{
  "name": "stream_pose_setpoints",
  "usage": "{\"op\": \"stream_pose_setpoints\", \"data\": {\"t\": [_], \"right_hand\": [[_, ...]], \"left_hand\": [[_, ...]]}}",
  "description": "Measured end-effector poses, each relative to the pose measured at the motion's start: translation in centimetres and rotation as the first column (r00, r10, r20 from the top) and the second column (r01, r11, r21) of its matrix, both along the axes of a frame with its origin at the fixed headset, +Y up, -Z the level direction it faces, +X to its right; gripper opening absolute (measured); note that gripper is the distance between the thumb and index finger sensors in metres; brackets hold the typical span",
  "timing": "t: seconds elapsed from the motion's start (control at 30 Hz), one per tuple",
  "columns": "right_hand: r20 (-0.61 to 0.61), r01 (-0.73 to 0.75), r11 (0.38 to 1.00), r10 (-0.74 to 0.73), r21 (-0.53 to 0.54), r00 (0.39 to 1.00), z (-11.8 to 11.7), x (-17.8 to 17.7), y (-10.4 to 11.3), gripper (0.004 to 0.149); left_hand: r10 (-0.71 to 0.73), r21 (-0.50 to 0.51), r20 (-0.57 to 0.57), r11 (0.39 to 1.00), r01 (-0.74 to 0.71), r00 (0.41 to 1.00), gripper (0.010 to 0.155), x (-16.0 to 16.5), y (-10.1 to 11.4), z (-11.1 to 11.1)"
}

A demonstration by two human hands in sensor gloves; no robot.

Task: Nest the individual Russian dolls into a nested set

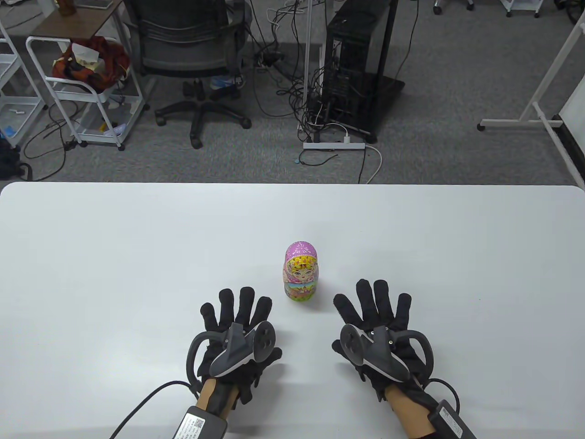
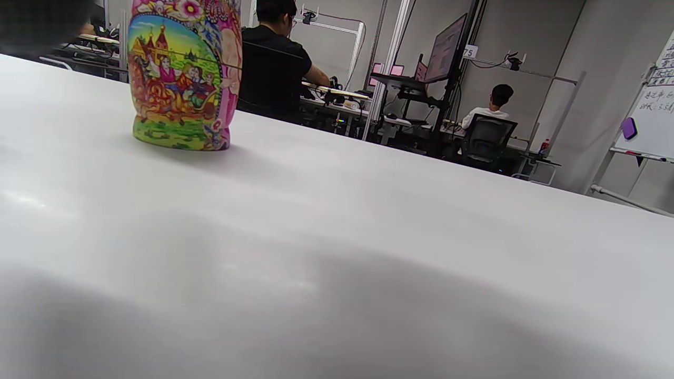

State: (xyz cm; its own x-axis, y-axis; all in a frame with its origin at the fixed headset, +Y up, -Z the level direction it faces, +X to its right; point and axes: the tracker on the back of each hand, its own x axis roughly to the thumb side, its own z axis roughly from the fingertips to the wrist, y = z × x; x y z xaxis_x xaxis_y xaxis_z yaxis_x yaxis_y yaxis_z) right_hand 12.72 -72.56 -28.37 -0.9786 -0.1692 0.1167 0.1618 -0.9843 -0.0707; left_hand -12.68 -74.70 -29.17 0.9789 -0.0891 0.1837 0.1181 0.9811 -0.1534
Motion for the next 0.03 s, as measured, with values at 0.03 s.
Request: {"op": "stream_pose_setpoints", "data": {"t": [0.03], "right_hand": [[0.000,0.002,1.000,-0.002,-0.002,1.000,-0.01,0.00,-0.02,0.091]], "left_hand": [[0.000,0.000,0.000,1.000,0.000,1.000,0.105,0.00,0.00,0.01]]}}
